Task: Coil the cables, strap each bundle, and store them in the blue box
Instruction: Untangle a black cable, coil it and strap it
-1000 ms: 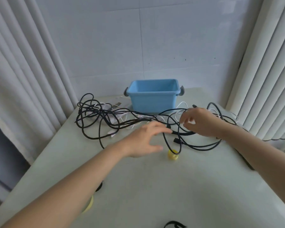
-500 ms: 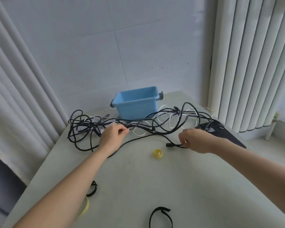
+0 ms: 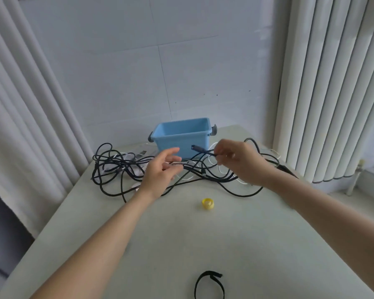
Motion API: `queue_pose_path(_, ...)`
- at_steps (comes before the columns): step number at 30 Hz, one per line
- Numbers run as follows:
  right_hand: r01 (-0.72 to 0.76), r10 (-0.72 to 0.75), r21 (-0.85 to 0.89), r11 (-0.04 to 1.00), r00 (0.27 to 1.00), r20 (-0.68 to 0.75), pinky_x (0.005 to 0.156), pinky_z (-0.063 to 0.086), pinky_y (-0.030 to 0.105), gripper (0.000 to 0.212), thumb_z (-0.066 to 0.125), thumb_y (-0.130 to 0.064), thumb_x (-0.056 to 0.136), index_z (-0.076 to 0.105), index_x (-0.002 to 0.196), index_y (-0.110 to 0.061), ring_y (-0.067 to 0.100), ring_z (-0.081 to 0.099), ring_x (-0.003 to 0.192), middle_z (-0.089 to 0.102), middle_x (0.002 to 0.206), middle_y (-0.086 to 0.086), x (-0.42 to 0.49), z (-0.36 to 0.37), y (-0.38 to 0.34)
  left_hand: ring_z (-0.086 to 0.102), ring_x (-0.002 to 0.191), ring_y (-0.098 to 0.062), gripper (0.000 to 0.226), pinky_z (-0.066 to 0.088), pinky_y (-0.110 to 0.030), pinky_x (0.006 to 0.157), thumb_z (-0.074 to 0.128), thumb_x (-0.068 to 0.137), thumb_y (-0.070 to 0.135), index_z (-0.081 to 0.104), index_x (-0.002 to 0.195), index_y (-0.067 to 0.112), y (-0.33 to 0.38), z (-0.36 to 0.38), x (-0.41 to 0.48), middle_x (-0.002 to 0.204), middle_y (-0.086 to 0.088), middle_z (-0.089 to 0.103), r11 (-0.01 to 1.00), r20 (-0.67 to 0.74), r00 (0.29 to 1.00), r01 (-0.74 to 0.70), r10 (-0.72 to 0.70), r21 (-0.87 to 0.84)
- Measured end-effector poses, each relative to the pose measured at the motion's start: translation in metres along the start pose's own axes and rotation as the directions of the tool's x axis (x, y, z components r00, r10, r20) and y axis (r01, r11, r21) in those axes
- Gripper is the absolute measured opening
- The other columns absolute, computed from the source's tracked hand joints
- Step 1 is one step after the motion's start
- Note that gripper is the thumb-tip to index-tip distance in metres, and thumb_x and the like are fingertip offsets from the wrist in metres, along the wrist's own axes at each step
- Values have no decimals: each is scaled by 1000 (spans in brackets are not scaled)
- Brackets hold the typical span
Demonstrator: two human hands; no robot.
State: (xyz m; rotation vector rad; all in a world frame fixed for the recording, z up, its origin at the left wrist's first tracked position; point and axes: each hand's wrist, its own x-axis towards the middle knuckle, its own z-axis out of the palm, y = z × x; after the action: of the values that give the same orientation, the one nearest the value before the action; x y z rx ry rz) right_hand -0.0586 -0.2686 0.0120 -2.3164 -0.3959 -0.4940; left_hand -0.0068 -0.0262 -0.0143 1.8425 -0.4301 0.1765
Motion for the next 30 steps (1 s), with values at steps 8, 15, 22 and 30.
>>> queue_pose_path(8,253,-258,-201,946,966,3,68,41,31,8,67,-6,86,63,90,-11,16,48,76,59,80,-5,-6,49,-7,61,87,-18,25,44,-36,72,49,99,46,65,109,30,21,9,-29,84,9,64,630,379,921,-344,85,696)
queue_pose_path(15,-221,113,-272,937,925,-364,68,34,32,16,56,1,89,65,97,-10,27,52,82,53,103,7,39,9,41,29,50,-9,33,27,-22,49,44,107,26,60,81,12,19,-18,-5,52,13,31,982,225,974,30,13,-186)
queue_pose_path(22,-498,330,-373,783,840,-431,70,47,37,17,53,-20,98,60,106,-7,39,63,92,66,101,18,112,-39,56,35,52,-8,31,33,-17,47,43,106,31,58,80,21,1,-48,22,56,9,37,588,82,954,243,-287,-771)
queue_pose_path(30,-274,287,-226,935,958,26,67,57,34,35,69,-11,88,60,122,-9,26,62,80,65,115,18,148,-36,19,34,53,-7,30,36,-16,51,40,104,28,65,116,17,-4,-90,9,56,8,33,526,143,979,199,-146,-827)
